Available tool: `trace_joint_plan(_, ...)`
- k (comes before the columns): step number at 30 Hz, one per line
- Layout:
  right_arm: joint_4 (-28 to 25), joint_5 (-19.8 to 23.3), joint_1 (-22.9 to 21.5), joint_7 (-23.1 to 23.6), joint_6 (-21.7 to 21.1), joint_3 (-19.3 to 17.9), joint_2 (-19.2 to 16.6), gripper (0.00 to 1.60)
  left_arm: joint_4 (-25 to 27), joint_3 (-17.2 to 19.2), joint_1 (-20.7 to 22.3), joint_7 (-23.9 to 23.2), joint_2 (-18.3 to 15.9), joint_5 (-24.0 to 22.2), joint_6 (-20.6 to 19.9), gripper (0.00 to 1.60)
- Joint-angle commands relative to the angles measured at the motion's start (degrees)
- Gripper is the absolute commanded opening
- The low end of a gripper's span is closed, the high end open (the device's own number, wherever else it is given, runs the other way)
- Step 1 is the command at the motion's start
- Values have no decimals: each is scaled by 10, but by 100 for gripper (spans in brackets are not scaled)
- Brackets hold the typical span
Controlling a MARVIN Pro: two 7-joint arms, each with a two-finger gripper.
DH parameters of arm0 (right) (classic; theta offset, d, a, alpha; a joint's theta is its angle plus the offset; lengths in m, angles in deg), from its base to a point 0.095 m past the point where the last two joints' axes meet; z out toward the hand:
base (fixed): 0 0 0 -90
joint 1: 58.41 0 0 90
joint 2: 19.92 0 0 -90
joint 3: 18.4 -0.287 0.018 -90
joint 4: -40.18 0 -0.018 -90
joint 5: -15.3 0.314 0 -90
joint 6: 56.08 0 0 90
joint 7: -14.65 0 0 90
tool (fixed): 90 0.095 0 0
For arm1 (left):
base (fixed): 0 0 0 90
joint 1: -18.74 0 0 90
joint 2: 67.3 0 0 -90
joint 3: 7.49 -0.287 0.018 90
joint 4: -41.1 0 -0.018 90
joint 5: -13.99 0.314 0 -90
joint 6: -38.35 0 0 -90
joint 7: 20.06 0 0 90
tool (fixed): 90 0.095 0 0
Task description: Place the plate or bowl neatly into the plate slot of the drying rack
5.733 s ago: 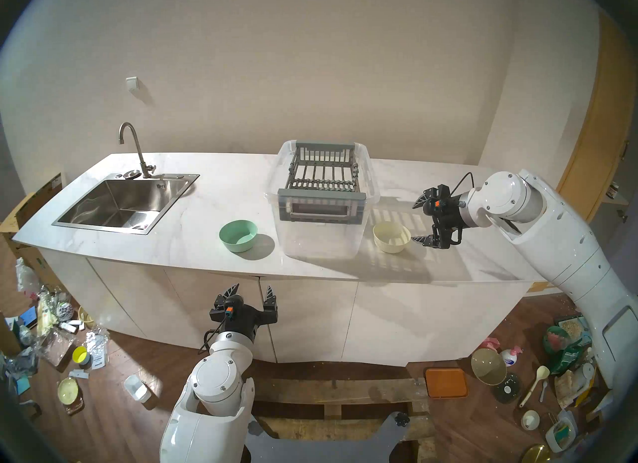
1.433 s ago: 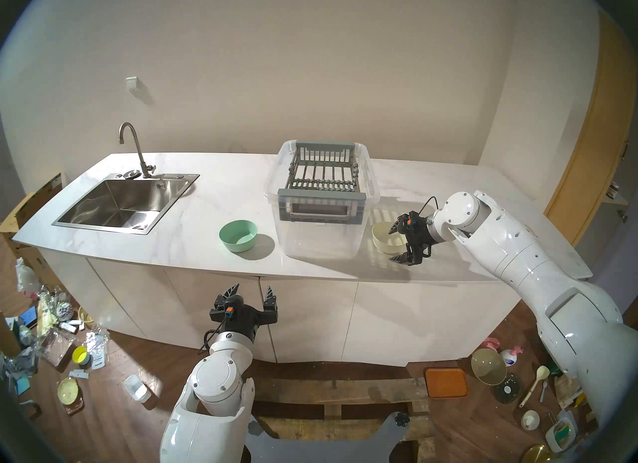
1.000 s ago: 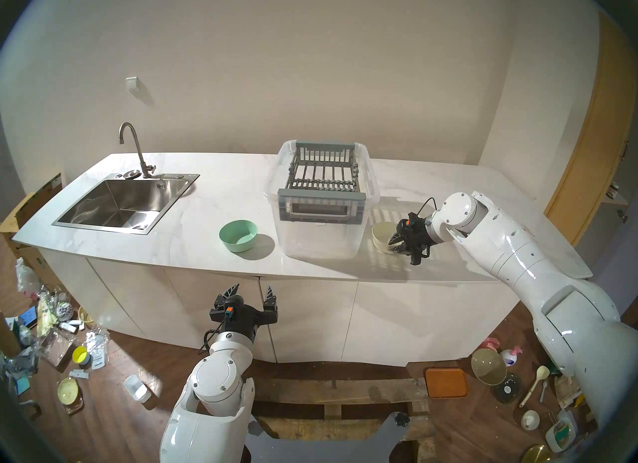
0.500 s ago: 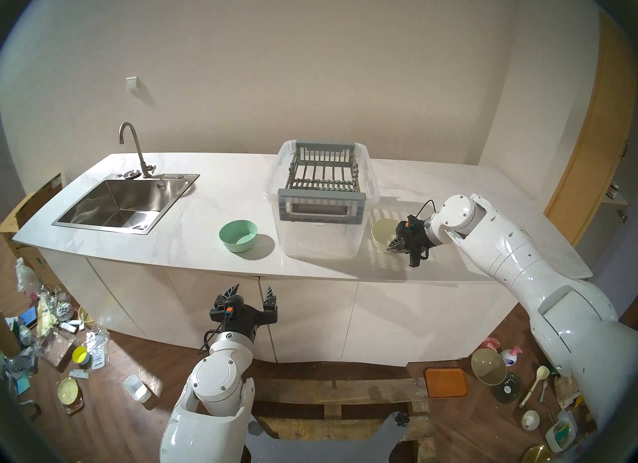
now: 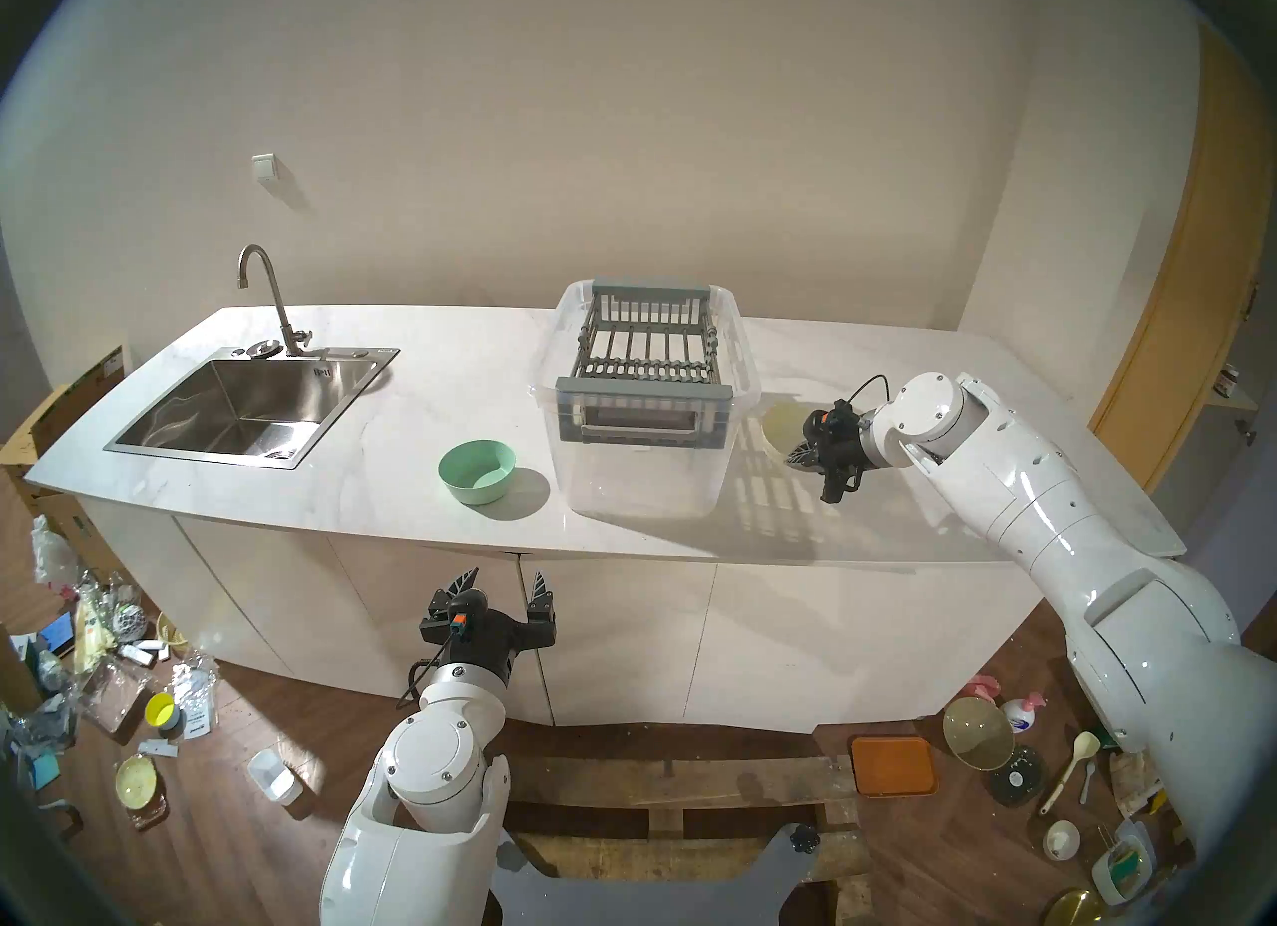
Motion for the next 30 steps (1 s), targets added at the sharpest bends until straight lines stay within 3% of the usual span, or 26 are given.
trace_joint_plan(1, -37, -6, -10, -29, -32, -20, -15, 0, 14, -2, 3, -2, 0, -1, 3, 160)
trace_joint_plan(10, -105, 10, -8, -33, -71, -59, -27, 0, 14, -2, 4, -2, 0, -1, 3, 160)
trace_joint_plan(15, -198, 12, 37, -53, -132, -106, -39, 0, 15, -2, 3, -2, 0, -1, 3, 160)
trace_joint_plan(20, -257, 5, 68, -55, -174, -136, -46, 0, 15, -2, 3, -3, 0, -1, 2, 160)
trace_joint_plan(26, -319, 14, 85, -38, -191, -147, -62, 0, 15, -2, 3, -3, 0, -1, 3, 160)
trace_joint_plan(30, -335, 10, 72, -17, -196, -137, -64, 0, 15, -2, 3, -3, 0, -1, 3, 160)
